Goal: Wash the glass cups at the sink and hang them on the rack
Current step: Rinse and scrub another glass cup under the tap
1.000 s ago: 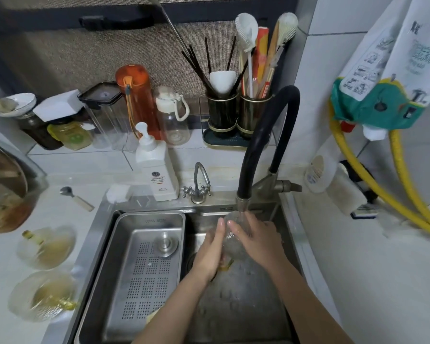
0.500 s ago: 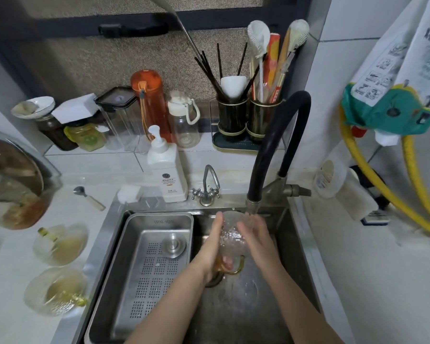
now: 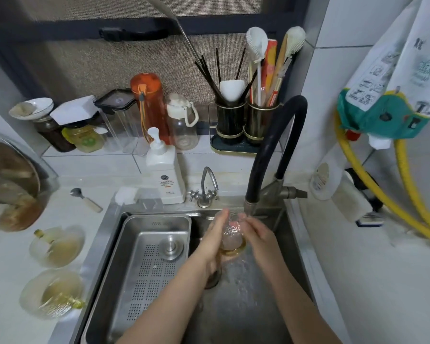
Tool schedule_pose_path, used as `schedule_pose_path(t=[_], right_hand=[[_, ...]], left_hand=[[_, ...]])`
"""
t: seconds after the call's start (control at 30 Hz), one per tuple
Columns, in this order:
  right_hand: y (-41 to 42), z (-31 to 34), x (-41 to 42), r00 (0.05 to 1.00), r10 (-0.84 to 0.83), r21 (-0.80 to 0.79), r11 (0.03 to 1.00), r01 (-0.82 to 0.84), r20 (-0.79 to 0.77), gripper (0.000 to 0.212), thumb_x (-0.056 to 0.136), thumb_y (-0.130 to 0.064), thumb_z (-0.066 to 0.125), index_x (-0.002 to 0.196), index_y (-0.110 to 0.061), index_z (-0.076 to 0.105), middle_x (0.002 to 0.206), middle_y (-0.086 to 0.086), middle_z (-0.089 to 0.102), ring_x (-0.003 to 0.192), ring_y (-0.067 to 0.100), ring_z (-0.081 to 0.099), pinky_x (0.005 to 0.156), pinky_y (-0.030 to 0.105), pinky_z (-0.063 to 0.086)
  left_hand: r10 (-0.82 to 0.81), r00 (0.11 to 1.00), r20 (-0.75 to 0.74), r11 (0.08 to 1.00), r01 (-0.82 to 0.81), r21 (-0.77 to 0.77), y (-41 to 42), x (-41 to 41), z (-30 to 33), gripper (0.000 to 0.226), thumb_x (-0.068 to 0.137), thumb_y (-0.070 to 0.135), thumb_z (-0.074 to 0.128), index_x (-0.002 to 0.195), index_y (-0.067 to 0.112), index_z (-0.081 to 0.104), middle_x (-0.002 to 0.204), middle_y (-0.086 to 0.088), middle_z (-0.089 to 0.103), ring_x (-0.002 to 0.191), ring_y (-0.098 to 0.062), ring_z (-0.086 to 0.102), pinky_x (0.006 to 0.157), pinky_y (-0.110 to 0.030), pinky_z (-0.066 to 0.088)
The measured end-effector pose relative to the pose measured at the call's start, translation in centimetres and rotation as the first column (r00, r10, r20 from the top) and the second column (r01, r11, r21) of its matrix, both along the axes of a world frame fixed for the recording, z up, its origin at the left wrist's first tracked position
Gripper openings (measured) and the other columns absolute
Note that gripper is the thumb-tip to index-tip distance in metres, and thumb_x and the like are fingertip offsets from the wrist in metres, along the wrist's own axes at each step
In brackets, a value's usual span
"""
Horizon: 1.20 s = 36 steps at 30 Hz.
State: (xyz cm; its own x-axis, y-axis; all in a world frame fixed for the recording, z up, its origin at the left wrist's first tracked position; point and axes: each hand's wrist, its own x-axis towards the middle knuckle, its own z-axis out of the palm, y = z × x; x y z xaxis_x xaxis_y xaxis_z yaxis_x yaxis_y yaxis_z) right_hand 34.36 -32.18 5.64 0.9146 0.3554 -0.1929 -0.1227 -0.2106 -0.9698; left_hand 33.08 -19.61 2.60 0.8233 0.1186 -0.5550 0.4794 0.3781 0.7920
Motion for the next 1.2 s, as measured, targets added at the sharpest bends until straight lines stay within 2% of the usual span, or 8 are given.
schedule_pose_path(t=[0.13, 0.23, 0.4, 0.63, 0.73, 0.87, 1.0, 1.2], right_hand=[[-0.5, 0.8, 1.1, 0.985, -0.127, 0.123, 0.982, 0.142, -0.118, 0.015, 0.092, -0.018, 0.059, 0.088, -0.013, 0.072, 0.081, 0.001, 0.073, 0.075, 0.012, 0.068, 0.064, 0.017, 0.051], [-0.4, 0.3, 1.5, 0.923, -0.170, 0.189, 0.951, 0.246, -0.346, 0.015, 0.089, -0.019, 0.063, 0.091, -0.008, 0.072, 0.089, 0.005, 0.076, 0.084, 0.015, 0.072, 0.067, 0.024, 0.055], [0.2, 0.3, 1.3, 0.894, -0.151, 0.233, 0.935, 0.268, -0.423, 0.023, 0.094, -0.019, 0.055, 0.102, 0.000, 0.065, 0.082, 0.004, 0.071, 0.071, 0.011, 0.066, 0.057, 0.016, 0.052], [0.1, 0.1, 0.7, 0.961, -0.045, 0.224, 0.968, 0.109, -0.271, 0.030, 0.099, -0.023, 0.044, 0.105, -0.009, 0.071, 0.099, 0.011, 0.074, 0.093, 0.026, 0.071, 0.082, 0.037, 0.057], [-0.2, -0.2, 0.6, 0.960, -0.007, 0.290, 0.952, 0.092, -0.281, 0.030, 0.098, -0.023, 0.046, 0.107, -0.006, 0.069, 0.101, 0.012, 0.074, 0.092, 0.023, 0.072, 0.070, 0.027, 0.057], [0.3, -0.5, 1.0, 0.960, -0.029, 0.211, 0.973, 0.090, -0.279, 0.031, 0.098, -0.029, 0.046, 0.103, -0.010, 0.070, 0.099, 0.004, 0.075, 0.094, 0.014, 0.071, 0.075, 0.025, 0.054], [0.3, -0.6, 0.2, 0.998, 0.060, 0.029, 0.998, -0.060, -0.007, 0.024, 0.099, -0.023, 0.047, 0.099, -0.017, 0.070, 0.099, 0.003, 0.072, 0.094, 0.015, 0.067, 0.083, 0.026, 0.049], [0.0, -0.6, 3.1, 0.950, -0.082, 0.230, 0.961, 0.156, -0.301, 0.018, 0.094, -0.012, 0.055, 0.098, -0.002, 0.069, 0.099, 0.016, 0.073, 0.089, 0.026, 0.071, 0.080, 0.033, 0.057]], left_hand=[[-0.112, 0.983, 0.148, 0.992, 0.101, 0.077, 0.4, -1.1, -0.7, 0.074, 0.070, 0.069, 0.067, 0.136, 0.049, 0.039, 0.140, 0.008, 0.052, 0.126, -0.016, 0.052, 0.108, -0.045, 0.038], [-0.157, 0.957, 0.244, 0.982, 0.124, 0.145, 0.6, -2.4, -0.8, 0.096, 0.061, 0.067, 0.075, 0.138, 0.061, 0.019, 0.156, 0.014, 0.022, 0.142, -0.014, 0.027, 0.117, -0.047, 0.024], [-0.216, 0.935, 0.280, 0.935, 0.116, 0.334, 0.5, -2.8, -0.4, 0.089, 0.060, 0.069, 0.066, 0.137, 0.051, 0.026, 0.149, 0.015, 0.023, 0.139, -0.005, 0.021, 0.109, -0.027, 0.027], [-0.127, 0.990, 0.054, 0.932, 0.100, 0.349, 0.5, -1.3, 0.4, 0.096, 0.060, 0.097, 0.028, 0.139, 0.043, 0.038, 0.145, 0.008, 0.044, 0.135, -0.015, 0.038, 0.113, -0.045, 0.029], [-0.151, 0.986, 0.075, 0.951, 0.124, 0.283, 0.8, -1.4, -1.0, 0.088, 0.062, 0.095, 0.034, 0.137, 0.049, 0.036, 0.147, 0.007, 0.042, 0.137, -0.016, 0.037, 0.113, -0.049, 0.029], [-0.044, 0.971, 0.234, 0.954, -0.029, 0.298, -0.5, -2.4, -0.5, 0.066, 0.075, 0.072, 0.057, 0.131, 0.039, 0.046, 0.133, 0.007, 0.053, 0.124, -0.008, 0.048, 0.103, -0.028, 0.038], [0.093, 0.991, 0.091, 0.991, -0.101, 0.088, -0.1, -0.7, -0.2, 0.061, 0.076, 0.069, 0.058, 0.118, 0.025, 0.060, 0.115, -0.008, 0.068, 0.108, -0.027, 0.065, 0.097, -0.052, 0.048], [0.017, 0.983, 0.183, 0.999, -0.022, 0.026, -1.0, -0.4, -0.8, 0.065, 0.078, 0.047, 0.072, 0.134, 0.051, 0.038, 0.127, 0.008, 0.059, 0.104, -0.007, 0.066, 0.091, -0.038, 0.054]])
